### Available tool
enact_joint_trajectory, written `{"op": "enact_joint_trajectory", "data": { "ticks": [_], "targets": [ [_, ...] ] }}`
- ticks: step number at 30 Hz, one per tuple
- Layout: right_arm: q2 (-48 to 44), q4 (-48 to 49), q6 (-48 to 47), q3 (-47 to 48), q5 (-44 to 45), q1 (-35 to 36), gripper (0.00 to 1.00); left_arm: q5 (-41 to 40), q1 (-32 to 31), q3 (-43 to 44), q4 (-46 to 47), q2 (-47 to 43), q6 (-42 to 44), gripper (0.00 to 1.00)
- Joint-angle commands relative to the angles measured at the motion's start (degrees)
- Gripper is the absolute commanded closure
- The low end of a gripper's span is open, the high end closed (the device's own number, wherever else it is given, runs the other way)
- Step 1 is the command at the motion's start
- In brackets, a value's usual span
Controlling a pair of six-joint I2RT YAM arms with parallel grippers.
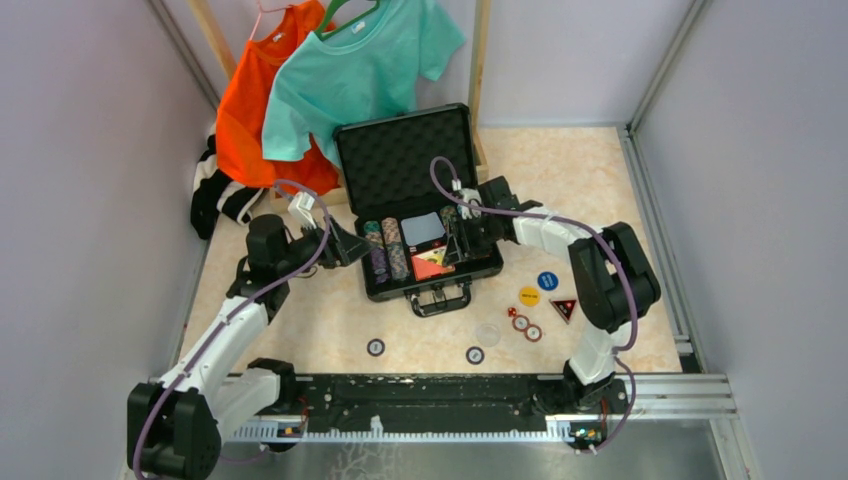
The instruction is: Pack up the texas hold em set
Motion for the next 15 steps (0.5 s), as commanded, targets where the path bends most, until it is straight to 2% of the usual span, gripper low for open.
{"op": "enact_joint_trajectory", "data": {
  "ticks": [1,15],
  "targets": [
    [-0.4,2.5,0.0,-0.6,-2.1,0.3,0.57,0.7,0.5,0.2,1.8,-0.8,0.7,0.23],
    [3.3,2.9,1.2,3.9,-2.5,6.0,0.57,0.6,0.5,-0.3,2.1,-0.7,0.6,0.23]
  ]
}}
